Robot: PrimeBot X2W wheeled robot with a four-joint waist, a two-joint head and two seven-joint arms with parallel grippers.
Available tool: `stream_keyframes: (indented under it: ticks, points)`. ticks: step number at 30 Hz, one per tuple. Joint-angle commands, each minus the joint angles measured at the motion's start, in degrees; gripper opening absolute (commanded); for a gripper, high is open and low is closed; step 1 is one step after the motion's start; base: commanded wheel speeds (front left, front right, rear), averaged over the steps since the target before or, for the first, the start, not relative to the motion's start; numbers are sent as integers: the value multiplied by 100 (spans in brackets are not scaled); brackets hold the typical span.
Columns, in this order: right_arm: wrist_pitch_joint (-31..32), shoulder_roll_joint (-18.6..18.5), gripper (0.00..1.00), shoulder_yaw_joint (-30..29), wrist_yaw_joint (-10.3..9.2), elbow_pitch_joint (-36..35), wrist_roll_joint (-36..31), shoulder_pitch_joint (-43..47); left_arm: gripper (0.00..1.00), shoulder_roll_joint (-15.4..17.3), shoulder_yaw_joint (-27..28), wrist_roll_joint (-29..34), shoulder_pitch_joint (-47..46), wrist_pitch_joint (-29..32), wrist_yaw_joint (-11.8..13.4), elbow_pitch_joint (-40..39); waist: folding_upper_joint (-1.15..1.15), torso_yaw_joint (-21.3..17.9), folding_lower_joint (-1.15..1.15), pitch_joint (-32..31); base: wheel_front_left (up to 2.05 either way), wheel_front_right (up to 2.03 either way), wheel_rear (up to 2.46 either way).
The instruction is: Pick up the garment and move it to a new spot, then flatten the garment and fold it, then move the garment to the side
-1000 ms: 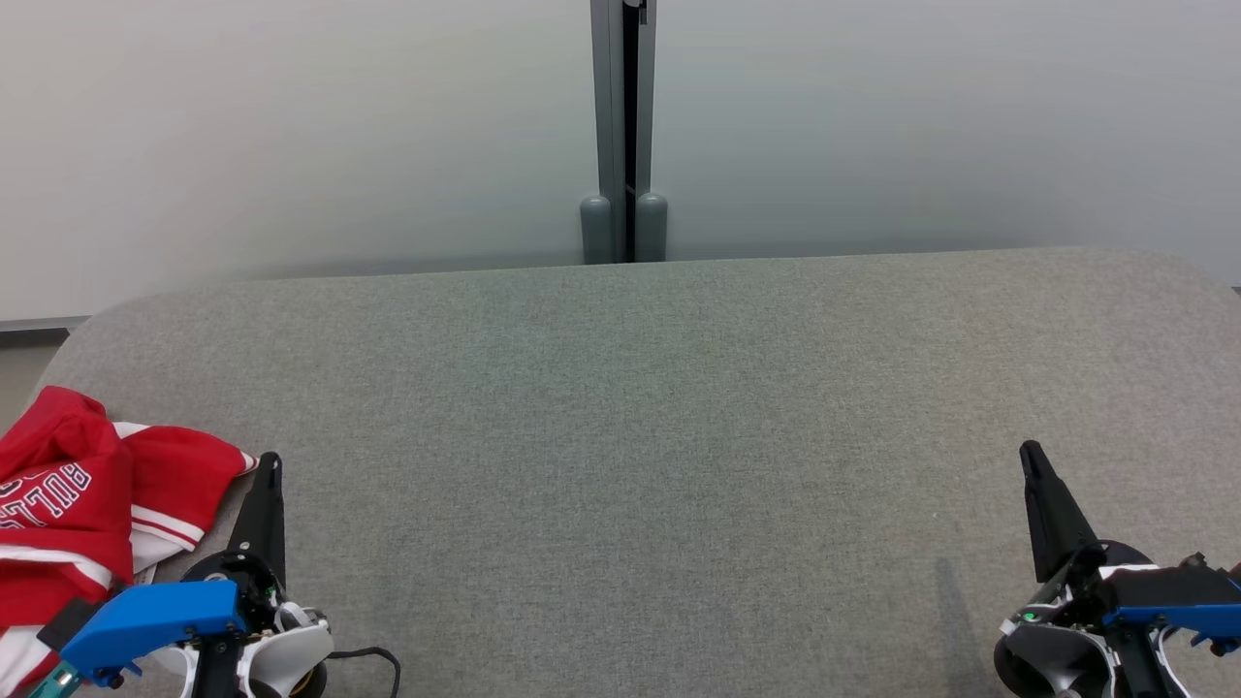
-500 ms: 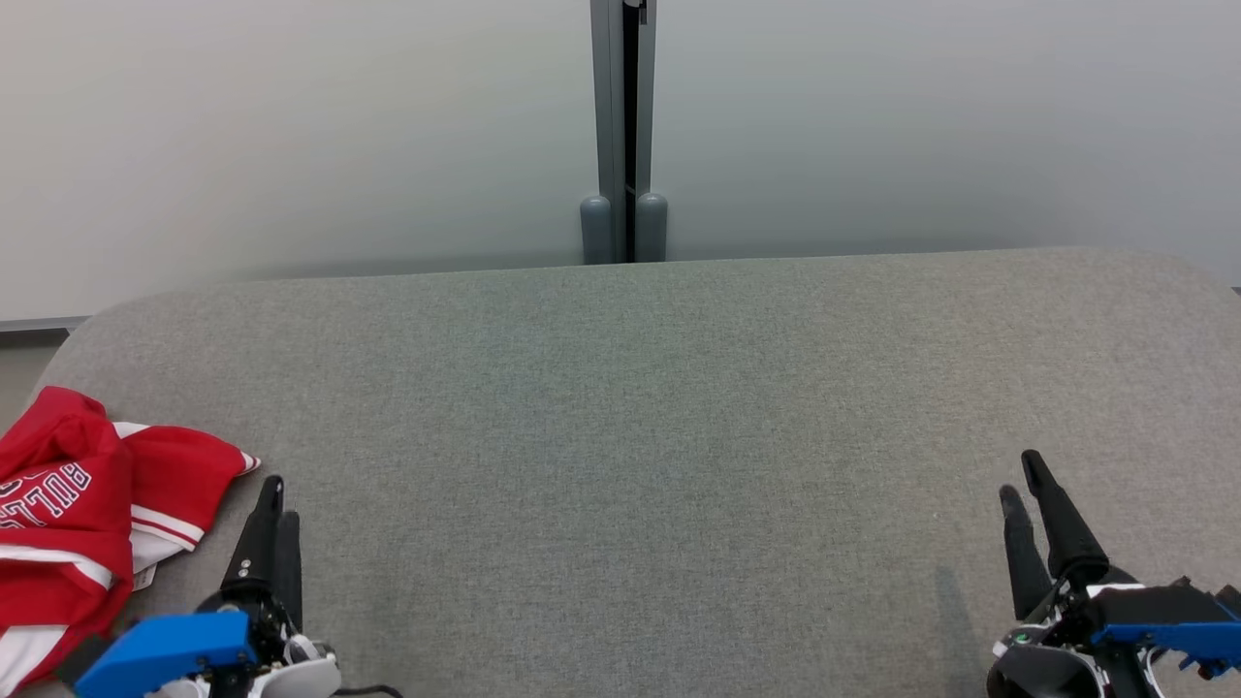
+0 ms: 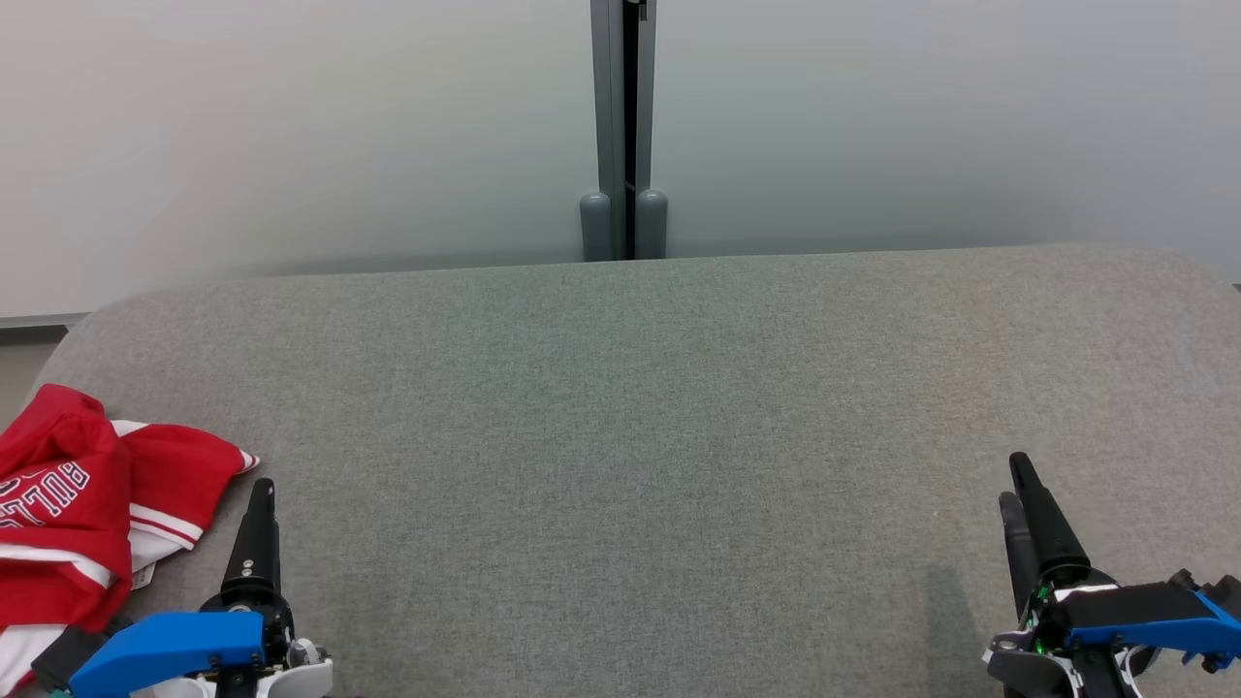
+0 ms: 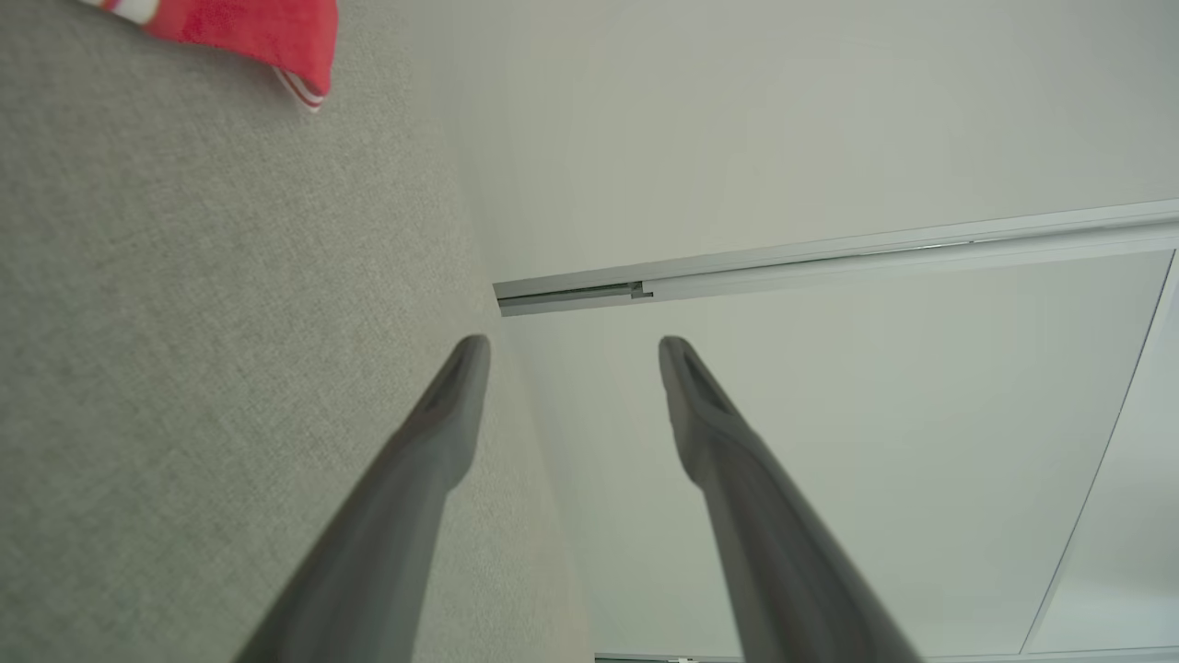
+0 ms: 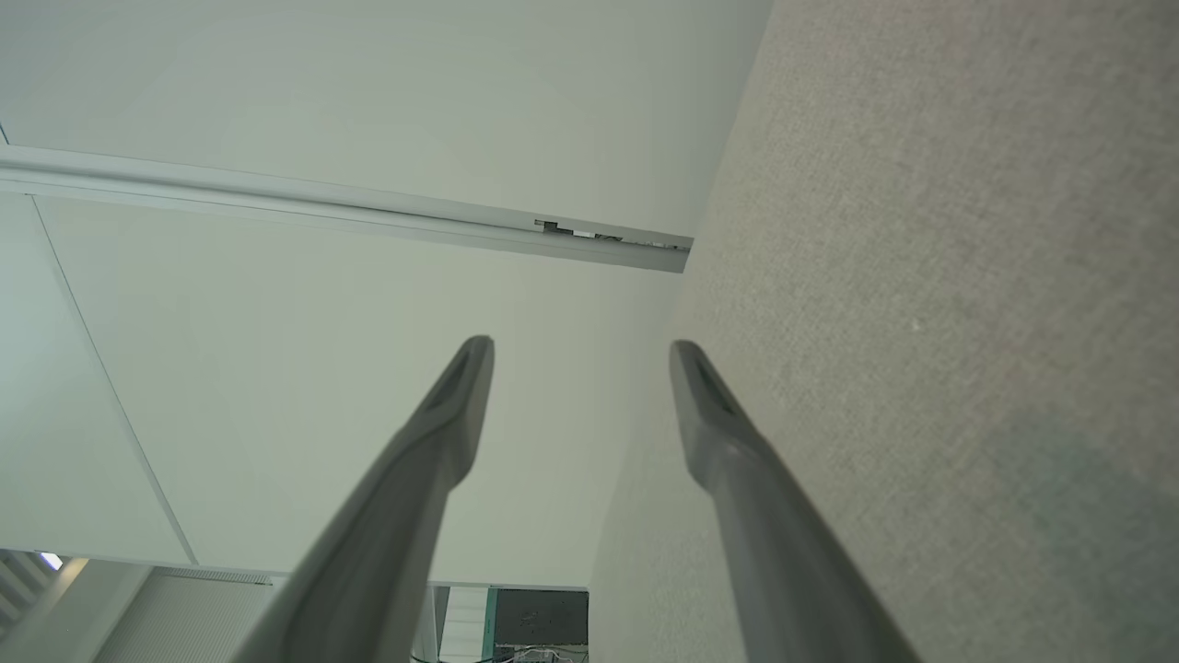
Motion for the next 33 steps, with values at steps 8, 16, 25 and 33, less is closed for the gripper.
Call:
stream_keyframes:
  ticks: [8,16,25,33]
  points:
    - [-248,-34,100,123,19,-15,-1300,-211,100,130,-79,1250,-240,-245,-4,-47,0,-6,0,23,0,0,0]
    - [-433,-40,100,221,21,129,-2292,-286,100,172,-141,2281,-288,-428,0,111,0,-20,0,43,0,0,0]
    - [-625,-48,100,254,24,160,-3206,-316,100,216,-216,3218,-352,-621,0,199,0,-10,0,69,0,0,0]
    - [-778,-55,100,268,26,183,-3929,-341,100,255,-334,3890,-383,-773,-5,172,0,-16,0,79,0,0,0]
